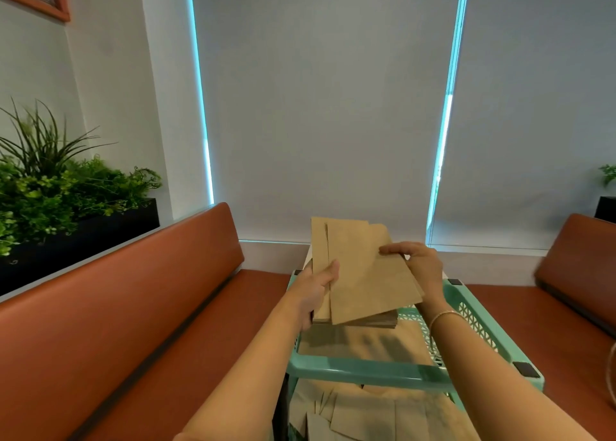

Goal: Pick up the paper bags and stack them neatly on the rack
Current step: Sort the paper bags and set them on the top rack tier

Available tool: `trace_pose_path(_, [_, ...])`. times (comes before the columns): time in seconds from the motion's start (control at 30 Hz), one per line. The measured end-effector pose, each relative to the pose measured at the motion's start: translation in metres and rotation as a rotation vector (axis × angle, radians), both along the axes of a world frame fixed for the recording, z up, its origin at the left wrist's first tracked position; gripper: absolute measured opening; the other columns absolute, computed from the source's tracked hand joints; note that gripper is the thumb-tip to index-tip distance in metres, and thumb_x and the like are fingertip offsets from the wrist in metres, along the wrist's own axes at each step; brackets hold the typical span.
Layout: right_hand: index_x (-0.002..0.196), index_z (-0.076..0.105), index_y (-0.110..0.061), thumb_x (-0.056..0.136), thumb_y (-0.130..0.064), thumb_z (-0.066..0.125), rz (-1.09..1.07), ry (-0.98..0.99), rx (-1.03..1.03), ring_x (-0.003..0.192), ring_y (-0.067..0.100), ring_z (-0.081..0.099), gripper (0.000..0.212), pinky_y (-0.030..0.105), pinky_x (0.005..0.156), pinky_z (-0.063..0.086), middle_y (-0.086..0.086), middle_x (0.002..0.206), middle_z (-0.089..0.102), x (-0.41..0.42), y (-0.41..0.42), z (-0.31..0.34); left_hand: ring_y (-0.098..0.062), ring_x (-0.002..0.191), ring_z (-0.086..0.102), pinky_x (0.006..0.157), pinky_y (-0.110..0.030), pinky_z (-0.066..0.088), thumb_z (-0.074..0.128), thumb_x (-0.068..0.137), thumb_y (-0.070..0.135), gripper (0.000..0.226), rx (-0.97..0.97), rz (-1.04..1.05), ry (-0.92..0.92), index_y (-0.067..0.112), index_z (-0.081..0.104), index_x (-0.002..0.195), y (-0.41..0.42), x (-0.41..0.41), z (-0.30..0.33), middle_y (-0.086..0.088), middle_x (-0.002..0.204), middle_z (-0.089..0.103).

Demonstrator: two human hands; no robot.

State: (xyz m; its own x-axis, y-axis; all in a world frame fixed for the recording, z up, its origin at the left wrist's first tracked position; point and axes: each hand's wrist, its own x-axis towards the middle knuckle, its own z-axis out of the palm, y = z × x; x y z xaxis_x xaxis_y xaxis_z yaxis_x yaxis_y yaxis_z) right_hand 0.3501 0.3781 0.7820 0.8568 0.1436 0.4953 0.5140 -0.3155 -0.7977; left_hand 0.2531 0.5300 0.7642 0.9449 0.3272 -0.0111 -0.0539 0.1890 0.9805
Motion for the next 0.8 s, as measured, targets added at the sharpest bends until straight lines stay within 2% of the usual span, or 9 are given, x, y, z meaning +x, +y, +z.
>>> trace_pose_path(0.1, [0.099,0.074,-0.020,0.088,-0.004,0.058,-0.033,0.031,-0.066,0.106,0.028,0.051,0.025,0.030,0.082,0.039,0.008,0.111,0.062,-0.004,0.011,-0.006,-0.029,0.101,0.063,0.089,-0.044,0.051,0.067,0.084,0.014,0.042,-0.031,-0.009,-0.012,0.009,0.054,0.123,0.002,0.000,-0.002,-0.014,0.113,0.066])
trace_pose_path(0.2, [0.116,0.066,-0.016,0.091,-0.006,0.055,0.047,0.225,0.035,0.104,0.028,0.056,0.029,0.038,0.087,0.047,0.011,0.117,0.062,-0.008,0.015,-0.002,-0.026,0.091,0.064,0.083,-0.040,0.053,0.065,0.083,0.000,0.039,-0.007,0.024,-0.088,0.008,0.054,0.120,0.000,-0.001,-0.002,-0.014,0.107,0.066])
trace_pose_path(0.23, [0.124,0.061,-0.016,0.092,-0.006,0.052,0.047,0.301,0.074,0.097,0.027,0.058,0.034,0.037,0.080,0.049,0.011,0.111,0.062,-0.010,0.014,-0.001,-0.025,0.090,0.064,0.084,-0.040,0.053,0.064,0.083,-0.002,0.038,-0.002,0.060,-0.130,0.009,0.054,0.118,-0.001,-0.001,-0.001,-0.013,0.106,0.066])
trace_pose_path(0.33, [0.128,0.049,-0.008,0.096,-0.021,0.047,0.120,0.775,0.533,0.065,0.021,0.049,0.035,0.030,0.054,0.040,0.011,0.089,0.057,-0.021,0.010,0.001,-0.021,0.095,0.063,0.089,-0.037,0.052,0.066,0.084,0.001,0.033,0.106,0.248,-0.251,0.012,0.054,0.113,-0.003,0.001,0.006,-0.007,0.107,0.065])
trace_pose_path(0.37, [0.126,0.047,-0.007,0.097,-0.032,0.046,0.182,0.932,0.697,0.065,0.022,0.049,0.038,0.032,0.055,0.042,0.014,0.092,0.056,-0.026,0.009,-0.001,-0.019,0.096,0.062,0.088,-0.033,0.052,0.066,0.084,0.003,0.033,0.153,0.313,-0.290,0.014,0.053,0.113,-0.004,0.002,0.010,-0.005,0.107,0.064])
trace_pose_path(0.43, [0.125,0.043,-0.011,0.093,-0.048,0.045,0.274,1.101,0.920,0.088,0.033,0.059,0.049,0.044,0.073,0.050,0.023,0.111,0.054,-0.031,0.011,-0.006,-0.015,0.097,0.060,0.082,-0.021,0.051,0.065,0.085,0.004,0.036,0.192,0.401,-0.376,0.016,0.051,0.116,-0.012,0.004,0.019,-0.001,0.107,0.062])
trace_pose_path(0.53, [0.116,0.046,-0.008,0.085,-0.056,0.053,0.373,1.127,1.203,0.098,0.038,0.060,0.058,0.048,0.091,0.050,0.024,0.113,0.055,-0.044,0.018,-0.003,-0.015,0.101,0.059,0.085,-0.022,0.050,0.064,0.086,0.008,0.042,0.168,0.452,-0.437,0.014,0.050,0.125,-0.033,0.007,0.028,-0.001,0.113,0.061])
trace_pose_path(0.63, [0.098,0.061,-0.012,0.088,-0.056,0.048,0.378,1.026,1.321,0.086,0.028,0.063,0.047,0.042,0.073,0.053,0.011,0.096,0.066,-0.051,0.022,0.008,-0.018,0.102,0.062,0.089,-0.032,0.051,0.066,0.085,0.010,0.028,0.120,0.405,-0.424,0.020,0.060,0.111,-0.045,0.009,0.028,-0.001,0.109,0.066])
trace_pose_path(0.8, [0.089,0.068,-0.018,0.083,-0.057,0.050,0.323,0.964,1.371,0.084,0.025,0.065,0.043,0.037,0.072,0.052,0.005,0.090,0.071,-0.048,0.017,0.012,-0.019,0.095,0.065,0.081,-0.029,0.053,0.074,0.077,0.008,0.028,0.090,0.363,-0.395,0.013,0.064,0.103,-0.051,0.012,0.027,-0.003,0.101,0.069])
